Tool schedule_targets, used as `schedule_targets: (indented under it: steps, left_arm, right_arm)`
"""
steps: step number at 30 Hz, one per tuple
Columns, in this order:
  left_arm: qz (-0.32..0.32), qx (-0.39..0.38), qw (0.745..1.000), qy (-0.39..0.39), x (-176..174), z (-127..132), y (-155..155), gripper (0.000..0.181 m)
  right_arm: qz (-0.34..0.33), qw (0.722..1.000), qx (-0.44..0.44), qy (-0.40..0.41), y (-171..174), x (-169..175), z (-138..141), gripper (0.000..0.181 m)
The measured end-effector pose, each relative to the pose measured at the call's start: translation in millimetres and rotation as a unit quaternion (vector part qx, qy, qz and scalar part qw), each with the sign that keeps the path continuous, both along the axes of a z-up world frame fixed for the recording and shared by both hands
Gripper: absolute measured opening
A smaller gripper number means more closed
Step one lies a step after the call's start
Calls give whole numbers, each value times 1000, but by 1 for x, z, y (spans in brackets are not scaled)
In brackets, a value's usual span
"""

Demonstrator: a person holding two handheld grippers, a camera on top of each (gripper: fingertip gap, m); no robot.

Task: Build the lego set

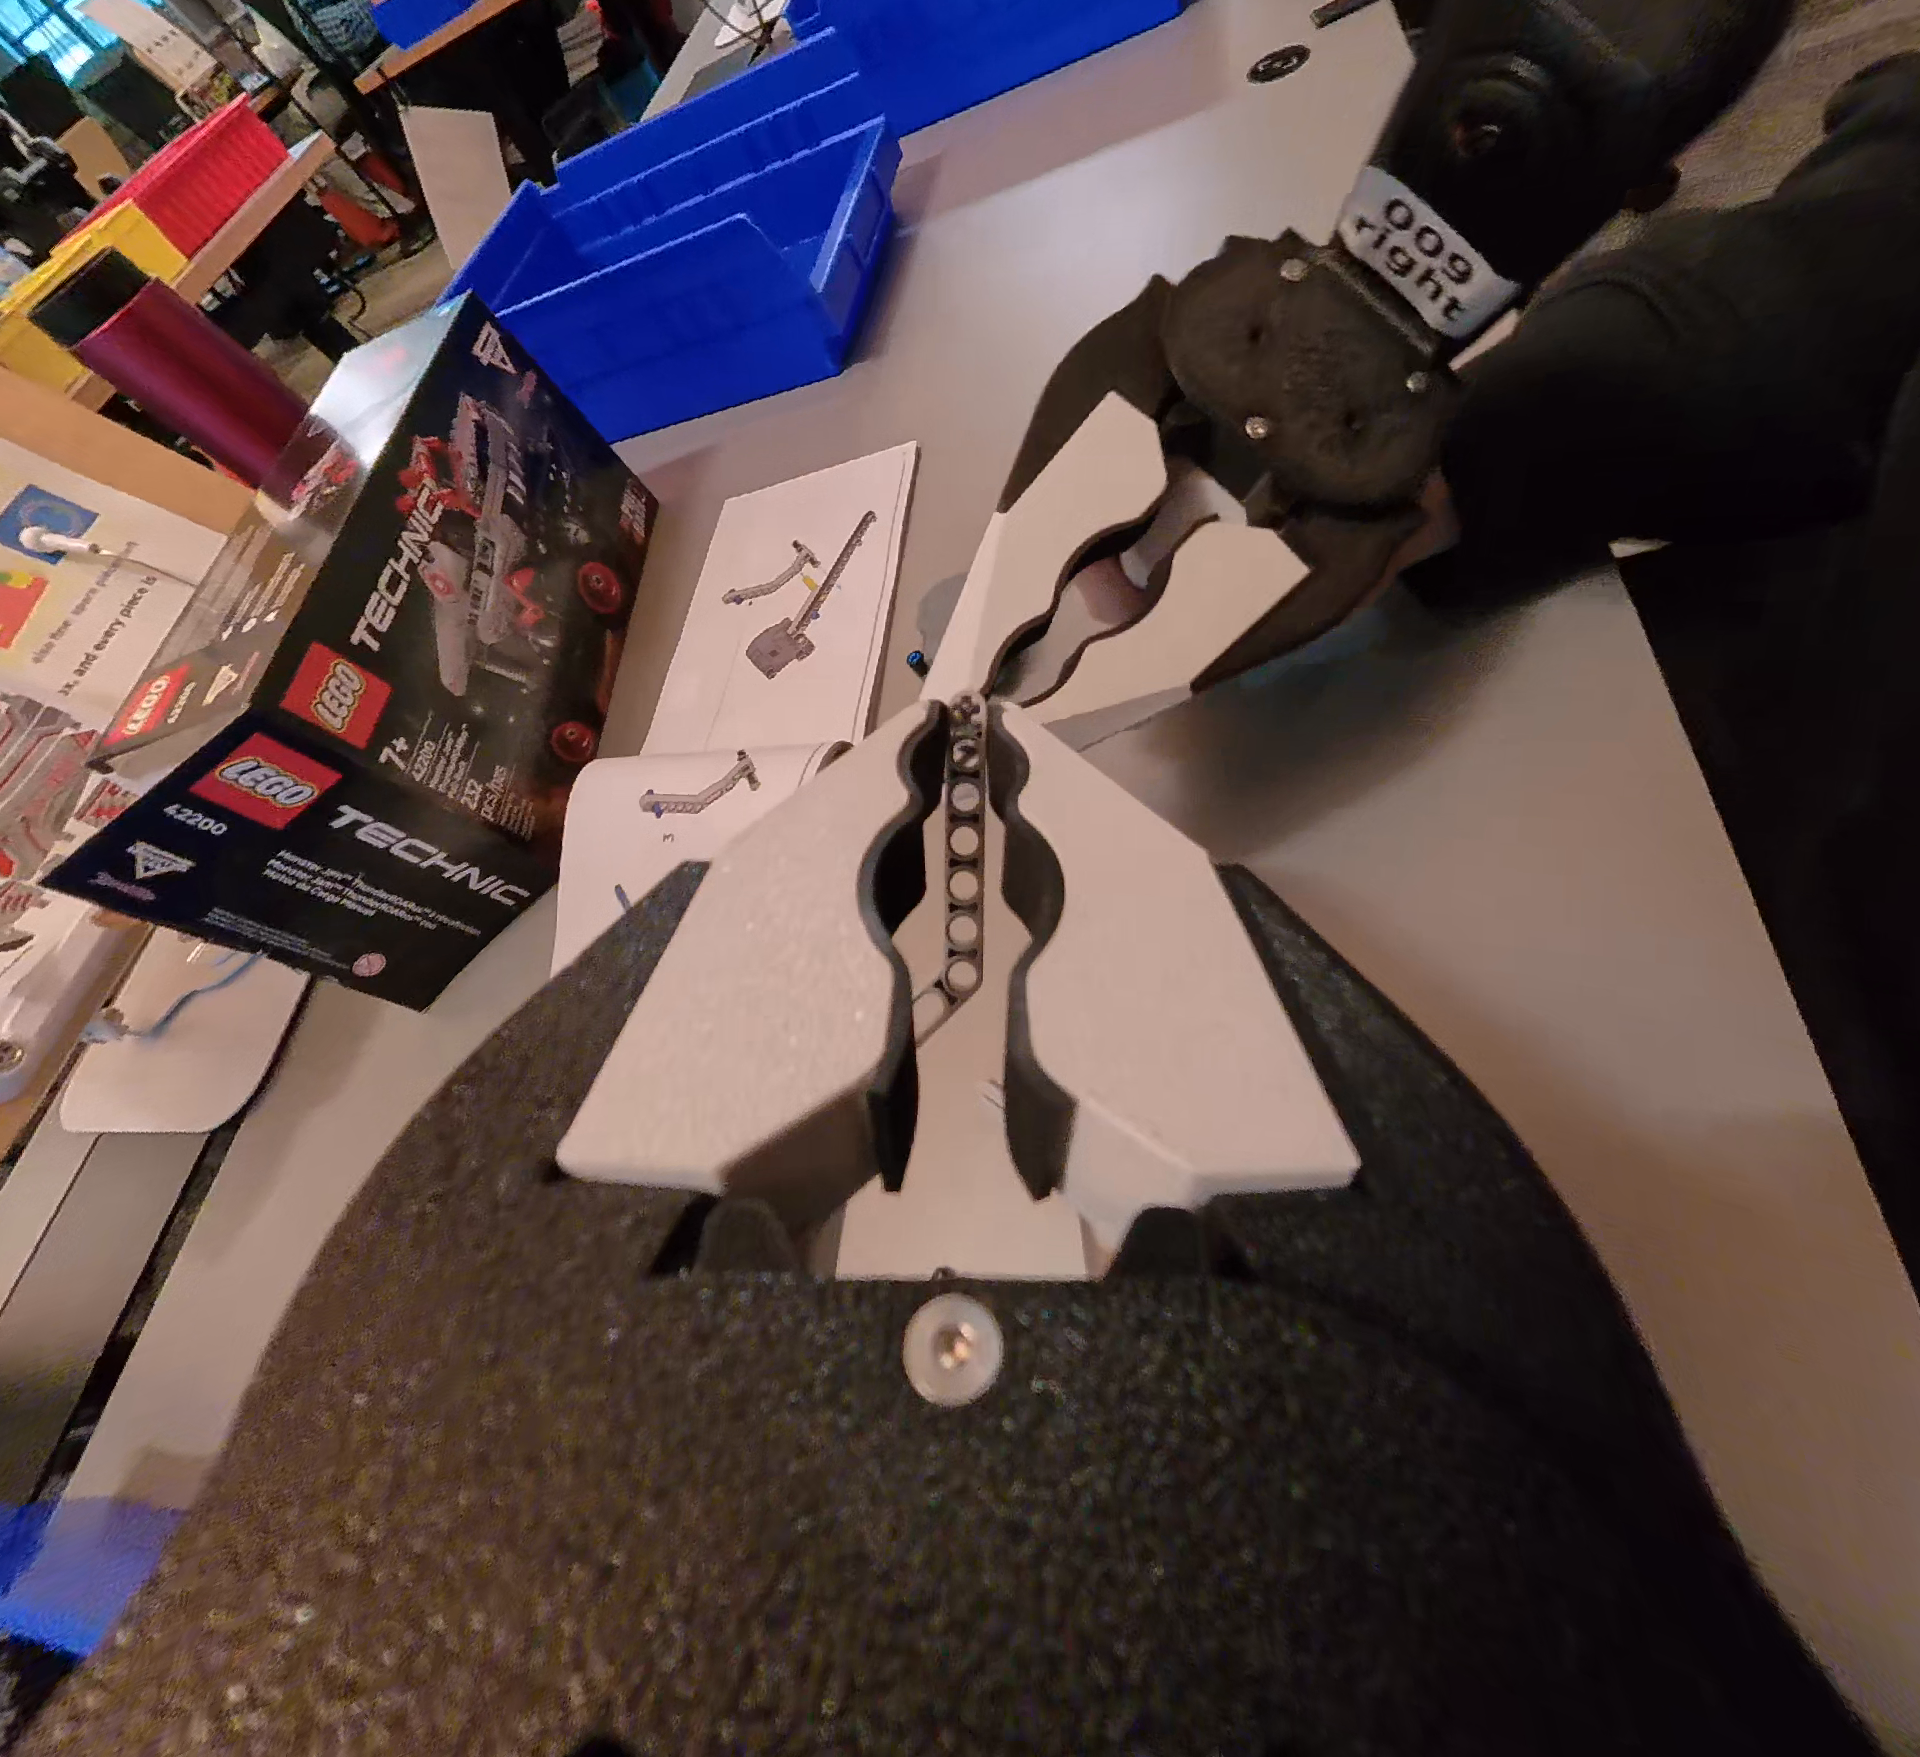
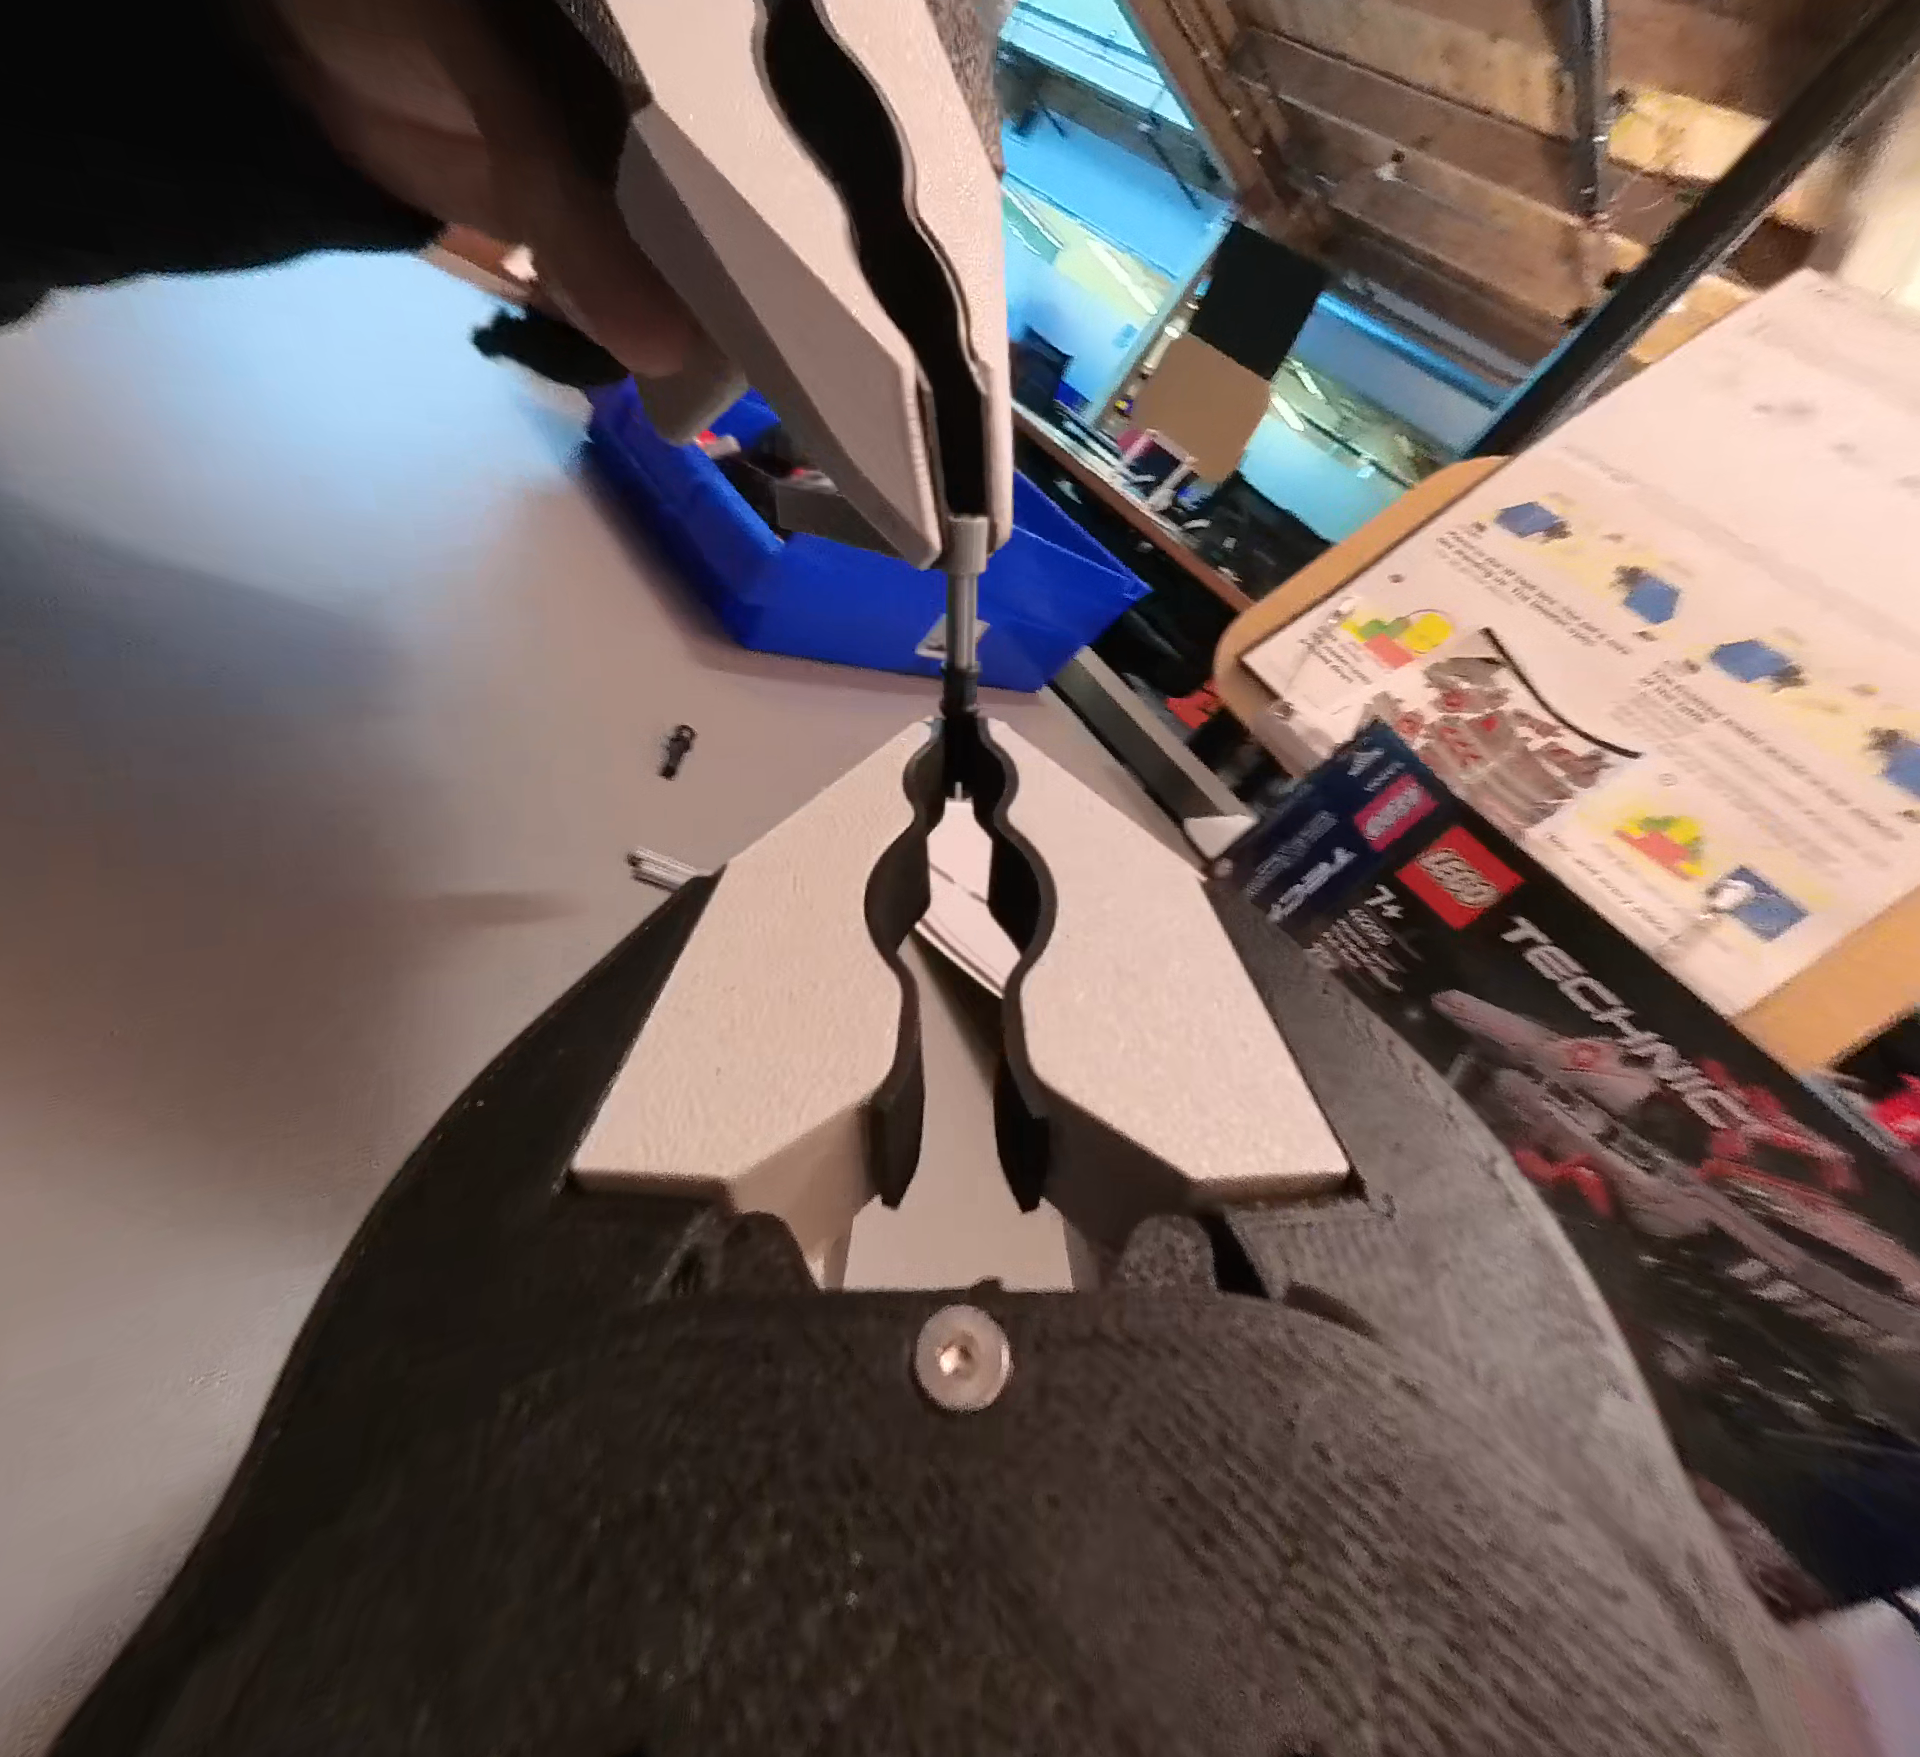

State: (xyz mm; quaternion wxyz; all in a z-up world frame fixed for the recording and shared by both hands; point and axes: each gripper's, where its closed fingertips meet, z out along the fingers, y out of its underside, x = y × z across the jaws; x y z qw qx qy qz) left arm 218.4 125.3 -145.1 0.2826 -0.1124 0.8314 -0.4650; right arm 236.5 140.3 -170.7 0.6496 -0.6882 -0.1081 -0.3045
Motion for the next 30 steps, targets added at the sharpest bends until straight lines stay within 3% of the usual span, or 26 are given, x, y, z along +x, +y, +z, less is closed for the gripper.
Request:
schedule_targets:
  steps: [7,16,23,30]
  left_arm:
    - [46,-30,998,28,7,6,-7,5]
    - [83,11,996,25,13,-4,-13,5]
    - [126,-4,992,21,19,7,17,5]
    - [108,-22,994,23,19,6,6,5]
  right_arm:
    - [-66,997,16,-23,-6,11,7,0]
    - [-53,999,8,3,1,7,1,1]
    - [-88,996,9,23,-6,22,-1,1]
    - [-107,994,15,17,-8,25,3,1]
